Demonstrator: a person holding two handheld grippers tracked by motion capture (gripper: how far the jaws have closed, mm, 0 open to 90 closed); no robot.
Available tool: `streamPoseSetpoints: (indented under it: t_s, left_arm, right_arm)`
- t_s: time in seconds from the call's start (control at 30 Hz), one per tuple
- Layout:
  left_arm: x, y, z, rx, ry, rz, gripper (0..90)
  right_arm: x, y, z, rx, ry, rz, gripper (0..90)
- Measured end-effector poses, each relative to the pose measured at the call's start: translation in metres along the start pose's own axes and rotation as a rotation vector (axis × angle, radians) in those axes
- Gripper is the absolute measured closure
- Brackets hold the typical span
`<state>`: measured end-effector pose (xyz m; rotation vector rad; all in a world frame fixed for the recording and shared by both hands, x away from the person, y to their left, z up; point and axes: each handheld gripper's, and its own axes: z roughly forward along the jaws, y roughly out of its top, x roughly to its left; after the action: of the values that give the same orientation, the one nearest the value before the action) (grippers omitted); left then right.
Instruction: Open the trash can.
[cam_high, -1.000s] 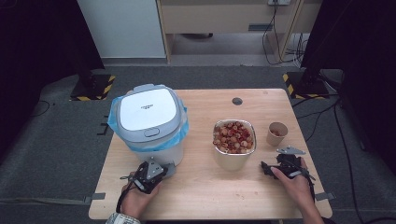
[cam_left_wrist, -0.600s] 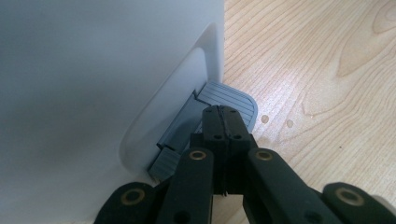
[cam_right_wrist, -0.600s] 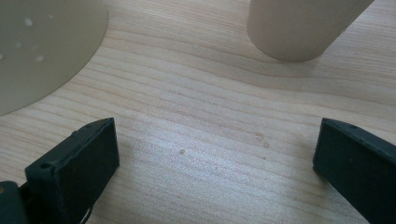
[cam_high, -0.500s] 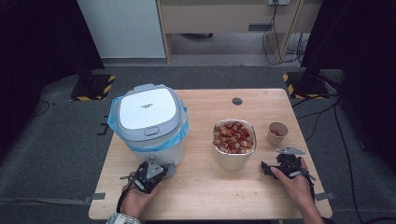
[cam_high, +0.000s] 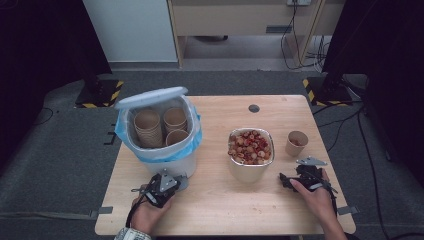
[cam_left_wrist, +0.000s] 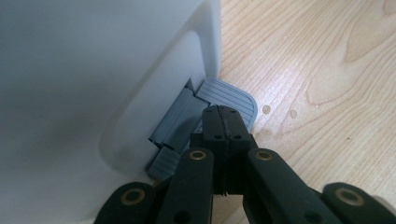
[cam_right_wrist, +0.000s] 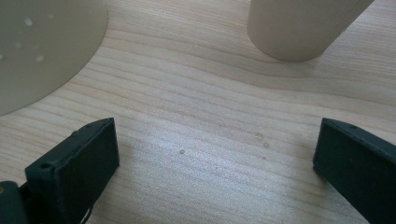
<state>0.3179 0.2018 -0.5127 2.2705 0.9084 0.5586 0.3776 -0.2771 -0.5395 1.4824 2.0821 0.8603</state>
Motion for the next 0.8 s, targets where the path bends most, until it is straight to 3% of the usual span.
streamPoseSetpoints:
  t_s: [0.8]
  left_arm:
    - [0.001, -0.0006, 0.0006, -0.001, -0.006, -0.008, 89.8]
  right_arm:
    - [0.0011, 0.0021, 0.0014, -0.001, 0.002, -0.005, 1.9]
